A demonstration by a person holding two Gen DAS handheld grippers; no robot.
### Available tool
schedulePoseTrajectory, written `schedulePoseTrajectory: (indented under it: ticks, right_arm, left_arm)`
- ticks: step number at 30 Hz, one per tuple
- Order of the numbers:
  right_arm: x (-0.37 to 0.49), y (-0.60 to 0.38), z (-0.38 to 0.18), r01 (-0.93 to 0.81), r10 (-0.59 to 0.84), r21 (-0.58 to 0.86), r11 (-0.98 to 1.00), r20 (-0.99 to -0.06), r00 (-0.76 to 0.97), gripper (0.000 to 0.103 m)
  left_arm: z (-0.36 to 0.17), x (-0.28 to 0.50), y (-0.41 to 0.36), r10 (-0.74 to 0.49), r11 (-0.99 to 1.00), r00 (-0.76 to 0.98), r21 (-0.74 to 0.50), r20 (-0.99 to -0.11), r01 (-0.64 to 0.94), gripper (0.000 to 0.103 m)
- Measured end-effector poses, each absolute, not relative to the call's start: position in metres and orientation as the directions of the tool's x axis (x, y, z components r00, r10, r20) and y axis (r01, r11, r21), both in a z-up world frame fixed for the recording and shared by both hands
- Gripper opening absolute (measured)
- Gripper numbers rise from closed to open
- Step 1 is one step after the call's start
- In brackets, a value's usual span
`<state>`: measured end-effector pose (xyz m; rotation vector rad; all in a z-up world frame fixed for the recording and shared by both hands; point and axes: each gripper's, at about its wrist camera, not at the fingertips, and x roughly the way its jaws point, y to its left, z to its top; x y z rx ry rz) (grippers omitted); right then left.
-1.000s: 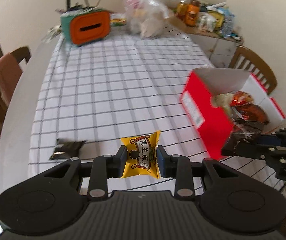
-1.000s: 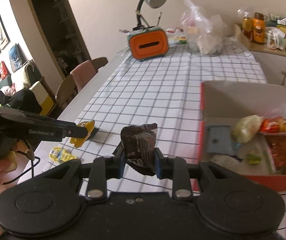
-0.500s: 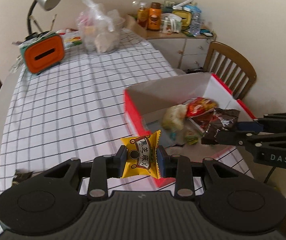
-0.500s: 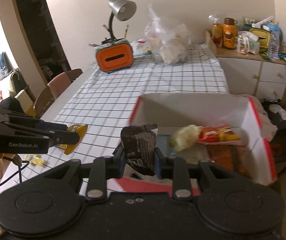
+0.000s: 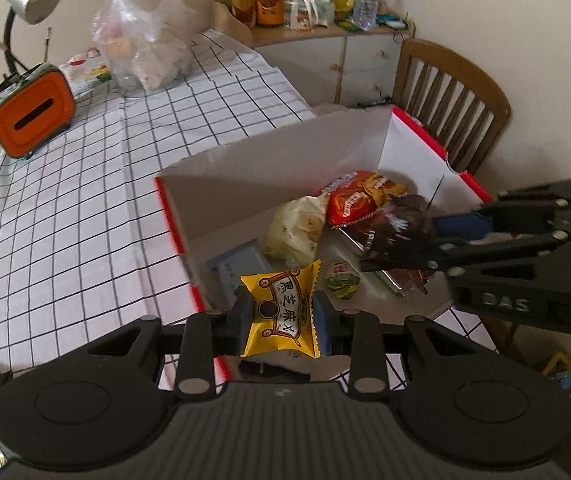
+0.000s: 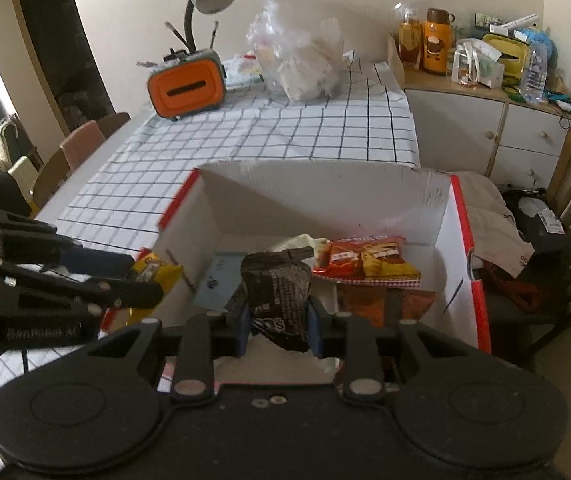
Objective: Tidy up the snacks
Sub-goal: 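Carry the dark candy and yellow packet over the red box with both grippers, then open both grippers to drop the candy and packet into the box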
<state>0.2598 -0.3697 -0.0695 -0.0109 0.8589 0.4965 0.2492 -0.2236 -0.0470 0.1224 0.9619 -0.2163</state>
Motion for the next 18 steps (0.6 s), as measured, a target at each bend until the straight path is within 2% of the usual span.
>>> schedulePoseTrajectory:
  ticks: [18]
  right_arm:
    - [0.311, -0.353, -0.114, -0.552, 0.375, 0.092, 0.829, -0.824, 0.425, 0.027]
  left_arm:
    - [-0.089, 0.287, -0.262, -0.023, 0.960, 0.438, 0.102, -0.899, 0.259, 0.031]
